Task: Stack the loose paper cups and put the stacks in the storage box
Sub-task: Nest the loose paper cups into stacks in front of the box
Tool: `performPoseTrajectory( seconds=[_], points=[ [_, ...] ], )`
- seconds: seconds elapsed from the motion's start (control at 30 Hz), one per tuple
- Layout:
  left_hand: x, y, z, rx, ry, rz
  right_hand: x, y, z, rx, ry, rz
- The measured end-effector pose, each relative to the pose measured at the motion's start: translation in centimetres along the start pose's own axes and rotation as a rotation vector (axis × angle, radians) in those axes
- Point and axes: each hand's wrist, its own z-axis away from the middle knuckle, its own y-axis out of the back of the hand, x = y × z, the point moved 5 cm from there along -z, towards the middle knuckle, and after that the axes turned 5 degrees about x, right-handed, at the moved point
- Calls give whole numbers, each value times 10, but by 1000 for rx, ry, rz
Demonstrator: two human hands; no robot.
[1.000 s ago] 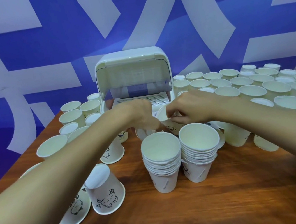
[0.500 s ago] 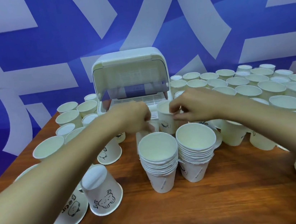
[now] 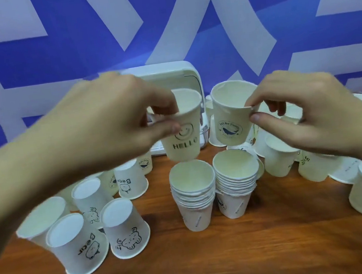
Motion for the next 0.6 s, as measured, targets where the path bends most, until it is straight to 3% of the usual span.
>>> performPoseTrajectory(
  seconds=[0.3, 0.6],
  points=[
    [30, -20, 38, 9, -153, -74, -17, -9, 32, -100, -6, -102],
    [25, -23, 42, 53, -61, -66, -20, -33, 44, -255, -46, -94]
  ],
)
